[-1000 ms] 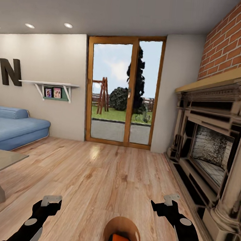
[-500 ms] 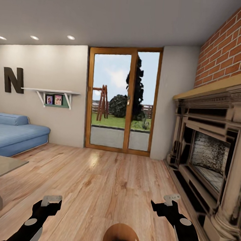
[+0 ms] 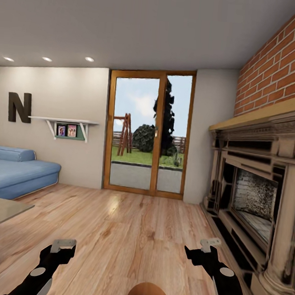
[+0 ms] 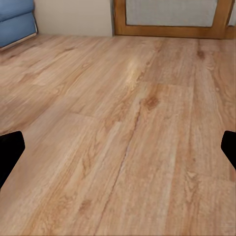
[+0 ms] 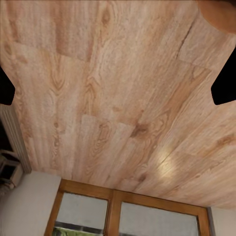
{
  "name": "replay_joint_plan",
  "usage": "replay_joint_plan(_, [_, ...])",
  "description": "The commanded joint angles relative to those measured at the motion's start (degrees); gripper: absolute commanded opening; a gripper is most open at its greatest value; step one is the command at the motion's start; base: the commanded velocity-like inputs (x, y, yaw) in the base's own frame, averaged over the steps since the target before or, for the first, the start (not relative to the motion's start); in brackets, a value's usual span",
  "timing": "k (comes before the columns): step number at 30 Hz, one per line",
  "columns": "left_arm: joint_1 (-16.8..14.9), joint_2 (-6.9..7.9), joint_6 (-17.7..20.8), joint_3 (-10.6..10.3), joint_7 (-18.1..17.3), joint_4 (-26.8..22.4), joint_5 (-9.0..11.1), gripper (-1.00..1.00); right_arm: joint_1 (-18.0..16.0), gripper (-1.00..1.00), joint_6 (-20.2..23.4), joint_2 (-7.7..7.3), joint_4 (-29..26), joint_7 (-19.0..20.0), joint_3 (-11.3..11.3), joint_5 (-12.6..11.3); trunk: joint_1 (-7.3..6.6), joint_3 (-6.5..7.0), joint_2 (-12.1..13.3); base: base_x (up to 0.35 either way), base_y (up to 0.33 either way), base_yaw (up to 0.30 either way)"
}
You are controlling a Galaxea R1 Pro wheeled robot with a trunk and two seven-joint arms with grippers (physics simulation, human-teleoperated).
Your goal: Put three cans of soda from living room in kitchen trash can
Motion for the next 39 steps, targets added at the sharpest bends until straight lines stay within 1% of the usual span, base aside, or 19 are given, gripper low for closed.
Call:
replay_joint_plan(1, [0.00, 0.00, 0.00, 0.00, 0.00, 0.01, 0.00, 1.00, 0.01, 1.00, 0.01, 0.02, 0.01, 0.00, 0.00, 0.00, -0.02, 0.23, 0.02, 0.000, 0.000, 0.000])
replay_joint_plan(5, [0.00, -0.01, 0.00, 0.00, 0.00, 0.02, 0.00, 1.00, 0.00, 1.00, 0.03, 0.06, 0.04, 0.00, 0.00, 0.00, -0.24, 1.09, 0.29, 0.000, 0.000, 0.000])
replay_joint_plan(10, [0.00, -0.02, 0.00, 0.00, 0.00, 0.05, 0.00, 1.00, -0.02, 1.00, 0.05, 0.08, 0.06, 0.00, -0.06, 0.00, -1.33, 1.99, 2.30, 0.000, 0.000, 0.000])
replay_joint_plan(11, [0.00, -1.02, -0.09, -0.03, 0.00, 1.96, 0.03, 1.00, -0.02, 1.00, 0.06, 0.09, 0.06, 0.00, -0.08, 0.00, -1.55, 2.17, 2.70, 0.000, 0.000, 0.000])
replay_joint_plan(17, [0.00, -2.09, -0.53, -0.14, -0.05, 3.88, 0.15, 1.00, -0.01, 1.00, 0.06, 0.09, 0.07, 0.00, -0.04, 0.00, -2.87, 3.25, 5.10, 0.000, 0.000, 0.000])
replay_joint_plan(24, [0.00, -2.34, -0.75, -0.17, -0.14, 4.33, 0.17, 1.00, -0.01, 1.00, 0.04, 0.09, 0.06, 0.00, -0.04, 0.00, -4.41, 4.50, 7.91, 0.000, 0.000, 0.000])
replay_joint_plan(39, [0.00, -2.39, -0.79, -0.18, -0.17, 4.42, 0.18, 1.00, -0.02, 1.00, 0.06, 0.03, 0.06, 0.00, -0.04, 0.00, -7.70, 7.20, 13.93, 0.000, 0.000, 0.000])
